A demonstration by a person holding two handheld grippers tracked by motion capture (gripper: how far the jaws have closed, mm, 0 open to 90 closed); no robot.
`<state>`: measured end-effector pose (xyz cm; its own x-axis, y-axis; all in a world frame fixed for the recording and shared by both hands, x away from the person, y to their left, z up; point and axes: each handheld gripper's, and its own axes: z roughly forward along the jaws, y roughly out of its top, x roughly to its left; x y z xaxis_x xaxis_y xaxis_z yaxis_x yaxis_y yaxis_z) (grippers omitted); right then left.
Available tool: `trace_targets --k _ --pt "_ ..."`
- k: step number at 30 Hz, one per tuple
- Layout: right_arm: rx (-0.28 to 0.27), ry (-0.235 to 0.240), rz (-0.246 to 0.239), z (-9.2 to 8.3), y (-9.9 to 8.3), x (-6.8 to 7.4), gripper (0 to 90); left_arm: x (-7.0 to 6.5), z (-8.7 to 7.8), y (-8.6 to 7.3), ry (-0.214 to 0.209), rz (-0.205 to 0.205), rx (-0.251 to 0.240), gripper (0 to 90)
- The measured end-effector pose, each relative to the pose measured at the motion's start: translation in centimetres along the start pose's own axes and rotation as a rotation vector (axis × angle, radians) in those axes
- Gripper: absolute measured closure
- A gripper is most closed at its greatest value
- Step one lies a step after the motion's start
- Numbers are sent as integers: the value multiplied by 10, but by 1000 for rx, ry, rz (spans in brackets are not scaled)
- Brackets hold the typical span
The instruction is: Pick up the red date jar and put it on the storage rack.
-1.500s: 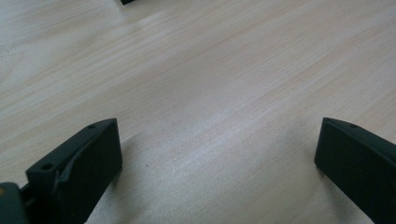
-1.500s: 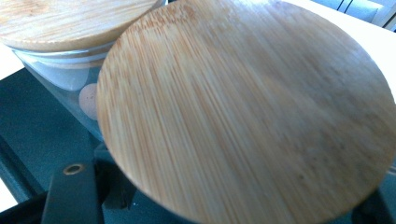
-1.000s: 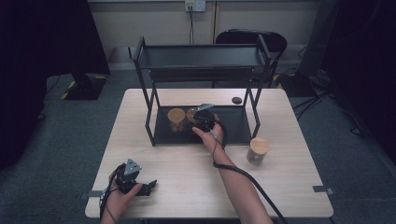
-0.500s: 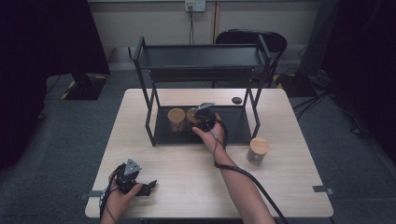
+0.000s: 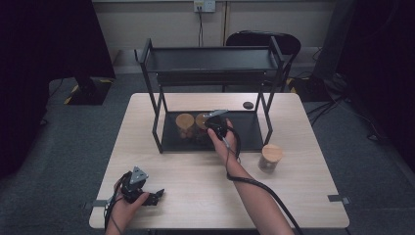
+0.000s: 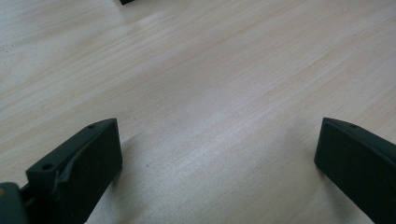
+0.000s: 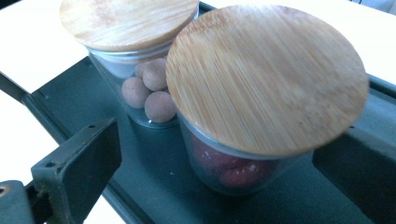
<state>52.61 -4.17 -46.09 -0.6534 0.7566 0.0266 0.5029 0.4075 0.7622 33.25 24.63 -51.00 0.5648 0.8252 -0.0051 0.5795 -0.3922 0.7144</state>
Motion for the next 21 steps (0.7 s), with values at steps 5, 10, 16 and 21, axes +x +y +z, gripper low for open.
trace_targets --k 5,10,16,21 --pt "-9 -13 4 -5 -5 4 7 0 0 0 0 0 0 3" --pt "-24 -5 9 -12 -11 8 12 0 0 0 0 0 0 3" --pt "-25 5 13 -20 -20 11 13 0 0 0 0 0 0 3" --pt "-22 23 10 -26 -26 13 15 0 0 0 0 1 0 3"
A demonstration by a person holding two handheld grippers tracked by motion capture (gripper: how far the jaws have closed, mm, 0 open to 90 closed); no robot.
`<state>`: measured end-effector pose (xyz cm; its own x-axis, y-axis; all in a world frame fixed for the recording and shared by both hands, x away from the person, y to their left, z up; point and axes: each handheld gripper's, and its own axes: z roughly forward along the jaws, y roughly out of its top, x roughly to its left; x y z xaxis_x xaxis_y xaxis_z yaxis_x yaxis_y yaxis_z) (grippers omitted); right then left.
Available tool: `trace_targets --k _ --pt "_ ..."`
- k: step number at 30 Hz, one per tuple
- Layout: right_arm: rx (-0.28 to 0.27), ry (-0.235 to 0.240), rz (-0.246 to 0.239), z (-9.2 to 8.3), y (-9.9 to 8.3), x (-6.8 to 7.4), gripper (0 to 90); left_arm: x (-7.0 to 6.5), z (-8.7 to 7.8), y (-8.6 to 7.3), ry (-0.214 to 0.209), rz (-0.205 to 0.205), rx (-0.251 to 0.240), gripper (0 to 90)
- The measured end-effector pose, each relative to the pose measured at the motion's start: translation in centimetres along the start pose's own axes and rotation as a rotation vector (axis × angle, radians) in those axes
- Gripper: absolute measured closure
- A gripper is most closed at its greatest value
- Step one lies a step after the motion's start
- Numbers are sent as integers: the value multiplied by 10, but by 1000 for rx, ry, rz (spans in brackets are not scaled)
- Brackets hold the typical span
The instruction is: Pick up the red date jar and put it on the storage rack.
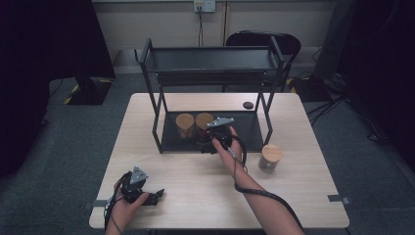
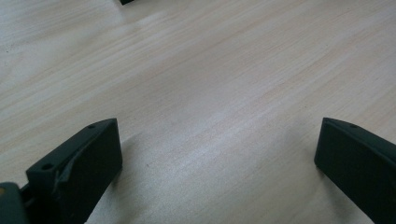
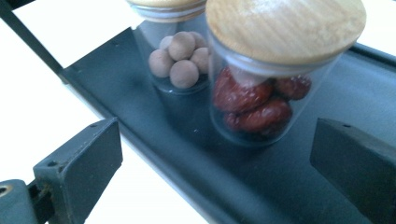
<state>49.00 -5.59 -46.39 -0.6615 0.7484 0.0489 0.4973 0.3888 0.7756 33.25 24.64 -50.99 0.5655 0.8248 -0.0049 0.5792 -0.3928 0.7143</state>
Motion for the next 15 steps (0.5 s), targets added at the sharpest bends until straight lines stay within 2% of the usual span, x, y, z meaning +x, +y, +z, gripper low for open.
trace_targets --k 15 --pt "16 49 -3 -16 -18 4 21 0 0 0 -2 1 0 3"
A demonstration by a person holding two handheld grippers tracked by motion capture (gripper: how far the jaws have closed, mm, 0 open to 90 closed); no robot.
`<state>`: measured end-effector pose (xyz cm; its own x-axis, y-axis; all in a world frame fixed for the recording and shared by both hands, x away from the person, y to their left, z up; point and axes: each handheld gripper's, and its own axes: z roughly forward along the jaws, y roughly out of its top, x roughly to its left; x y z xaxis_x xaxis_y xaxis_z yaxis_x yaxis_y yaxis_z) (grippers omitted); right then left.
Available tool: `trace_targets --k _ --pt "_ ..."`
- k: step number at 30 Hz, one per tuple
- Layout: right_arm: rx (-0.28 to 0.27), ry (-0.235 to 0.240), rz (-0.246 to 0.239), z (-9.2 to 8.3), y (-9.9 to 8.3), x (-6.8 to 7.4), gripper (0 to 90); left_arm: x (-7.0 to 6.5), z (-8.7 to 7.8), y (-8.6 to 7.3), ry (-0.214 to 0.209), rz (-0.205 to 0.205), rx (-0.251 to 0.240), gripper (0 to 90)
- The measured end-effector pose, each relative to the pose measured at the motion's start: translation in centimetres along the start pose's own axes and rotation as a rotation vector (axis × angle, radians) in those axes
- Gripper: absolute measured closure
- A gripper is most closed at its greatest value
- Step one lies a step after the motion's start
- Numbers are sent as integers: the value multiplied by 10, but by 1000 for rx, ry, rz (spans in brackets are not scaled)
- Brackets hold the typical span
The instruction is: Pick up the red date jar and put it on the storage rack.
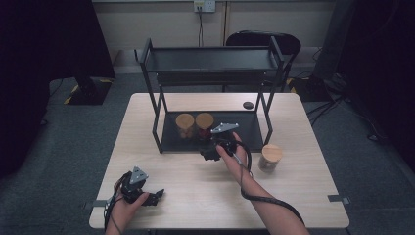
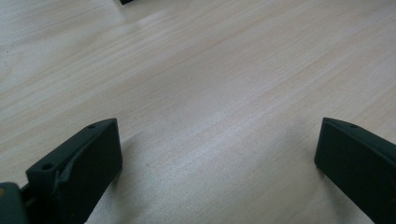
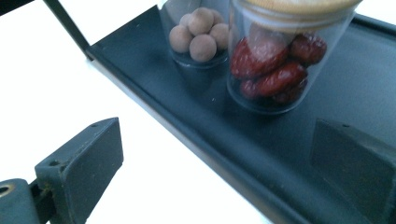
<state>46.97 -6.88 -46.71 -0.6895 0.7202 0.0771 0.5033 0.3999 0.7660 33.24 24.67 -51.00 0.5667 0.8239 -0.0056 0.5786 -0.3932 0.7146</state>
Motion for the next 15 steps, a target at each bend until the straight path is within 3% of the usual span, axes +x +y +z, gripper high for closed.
trace_targets --k 15 --pt "-1 40 0 -18 -20 -1 23 0 0 0 0 0 0 3"
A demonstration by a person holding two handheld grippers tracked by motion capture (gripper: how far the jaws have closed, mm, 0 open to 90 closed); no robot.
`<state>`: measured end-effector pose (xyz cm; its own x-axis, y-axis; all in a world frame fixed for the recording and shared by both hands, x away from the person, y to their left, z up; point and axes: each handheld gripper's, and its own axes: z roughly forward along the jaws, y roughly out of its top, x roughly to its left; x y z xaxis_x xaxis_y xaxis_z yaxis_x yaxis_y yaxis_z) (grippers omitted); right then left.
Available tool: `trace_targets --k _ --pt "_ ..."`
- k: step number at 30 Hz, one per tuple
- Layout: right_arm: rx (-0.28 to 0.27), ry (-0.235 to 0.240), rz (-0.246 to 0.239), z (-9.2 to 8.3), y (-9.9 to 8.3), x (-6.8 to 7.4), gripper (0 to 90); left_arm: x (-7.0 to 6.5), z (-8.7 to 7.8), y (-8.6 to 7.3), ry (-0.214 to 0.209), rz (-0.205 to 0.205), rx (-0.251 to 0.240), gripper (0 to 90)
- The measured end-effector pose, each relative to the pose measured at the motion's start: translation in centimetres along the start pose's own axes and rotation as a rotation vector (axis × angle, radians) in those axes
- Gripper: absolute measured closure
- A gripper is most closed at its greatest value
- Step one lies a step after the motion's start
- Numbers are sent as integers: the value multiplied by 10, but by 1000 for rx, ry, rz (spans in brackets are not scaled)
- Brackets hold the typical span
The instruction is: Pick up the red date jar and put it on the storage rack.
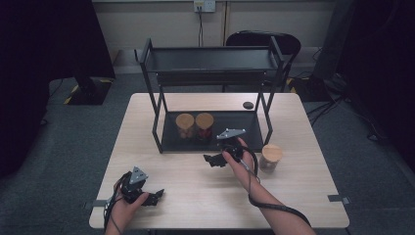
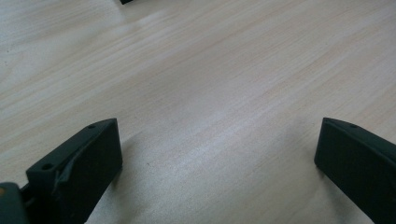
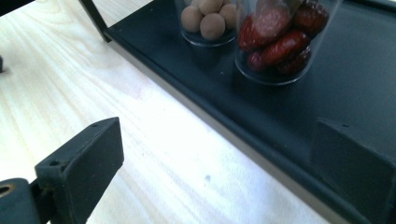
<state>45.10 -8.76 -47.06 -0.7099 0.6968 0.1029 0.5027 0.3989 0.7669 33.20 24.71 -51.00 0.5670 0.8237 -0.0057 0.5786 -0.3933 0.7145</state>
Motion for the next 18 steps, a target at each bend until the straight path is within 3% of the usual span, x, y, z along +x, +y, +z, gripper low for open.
trace_targets --k 18 --pt "15 27 -12 -15 -25 3 23 0 0 0 0 1 0 3"
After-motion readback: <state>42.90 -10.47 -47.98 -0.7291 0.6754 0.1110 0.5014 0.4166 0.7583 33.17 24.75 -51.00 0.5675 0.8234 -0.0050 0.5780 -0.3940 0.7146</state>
